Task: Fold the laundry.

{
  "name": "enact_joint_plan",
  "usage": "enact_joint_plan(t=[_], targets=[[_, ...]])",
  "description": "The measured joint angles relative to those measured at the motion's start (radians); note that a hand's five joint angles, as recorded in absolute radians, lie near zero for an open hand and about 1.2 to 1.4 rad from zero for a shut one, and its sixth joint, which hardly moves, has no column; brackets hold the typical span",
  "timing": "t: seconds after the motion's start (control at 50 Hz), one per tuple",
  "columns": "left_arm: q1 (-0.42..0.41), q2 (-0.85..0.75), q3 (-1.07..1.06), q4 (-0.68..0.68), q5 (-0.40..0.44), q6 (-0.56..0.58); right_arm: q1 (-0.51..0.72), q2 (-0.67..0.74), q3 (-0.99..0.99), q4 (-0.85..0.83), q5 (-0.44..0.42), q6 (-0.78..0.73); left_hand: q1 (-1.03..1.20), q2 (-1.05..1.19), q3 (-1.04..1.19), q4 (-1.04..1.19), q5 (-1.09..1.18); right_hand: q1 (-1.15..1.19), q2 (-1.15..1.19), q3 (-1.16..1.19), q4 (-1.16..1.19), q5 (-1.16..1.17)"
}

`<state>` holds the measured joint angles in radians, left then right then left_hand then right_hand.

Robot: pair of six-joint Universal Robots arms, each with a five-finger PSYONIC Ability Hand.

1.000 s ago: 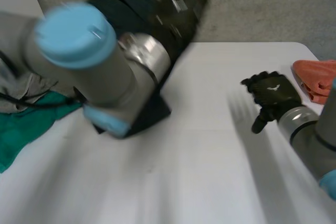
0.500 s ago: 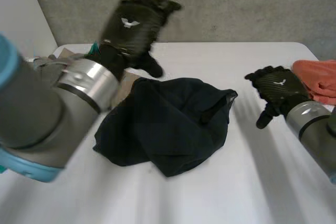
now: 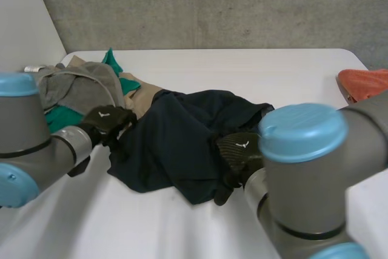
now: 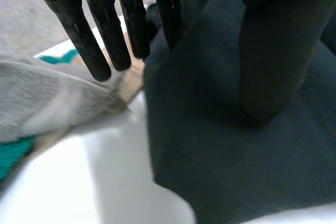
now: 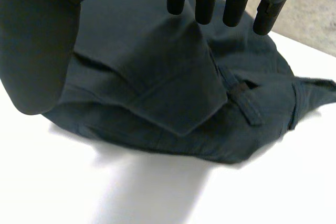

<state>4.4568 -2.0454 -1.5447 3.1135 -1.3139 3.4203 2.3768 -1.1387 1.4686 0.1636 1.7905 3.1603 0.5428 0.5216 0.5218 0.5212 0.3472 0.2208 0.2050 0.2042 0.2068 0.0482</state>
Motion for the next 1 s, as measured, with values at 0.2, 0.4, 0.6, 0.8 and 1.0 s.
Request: enact_joint_plan(t=[0.2,0.4,0.6,0.8,1.0], targets=[[-0.057,-0.027,0.037,-0.027,-0.094,0.023,-0.004,0.071,-0.036,-0.162,0.106,-0.143,0.603,0.669,0.658,0.673,0.642,0.907,0.952,0.934,0.974,0.909],[-0.098,0.365,0.022,-0.147,-0.143,-0.001,-0.188,-0.238,-0.048,-0.138,0.018,-0.494,0.603,0.67,0.666,0.677,0.642,0.913,0.953,0.959,0.986,0.917],[-0.148,0.538,0.09,-0.327,-0.127,0.041,-0.391,-0.36,-0.171,0.193,-0.272,-0.654,0.603,0.674,0.666,0.677,0.642,0.922,0.953,0.979,0.987,0.942],[-0.184,0.221,0.294,-0.286,-0.187,0.152,-0.442,-0.126,-0.31,0.246,-0.406,-0.708,0.603,0.675,0.666,0.677,0.659,0.922,0.953,0.979,0.988,0.946],[-0.177,0.061,0.707,0.198,-0.248,0.198,-0.405,0.055,-0.64,-0.349,-0.235,-0.633,0.603,0.676,0.668,0.678,0.659,0.922,0.953,0.983,0.991,0.947]])
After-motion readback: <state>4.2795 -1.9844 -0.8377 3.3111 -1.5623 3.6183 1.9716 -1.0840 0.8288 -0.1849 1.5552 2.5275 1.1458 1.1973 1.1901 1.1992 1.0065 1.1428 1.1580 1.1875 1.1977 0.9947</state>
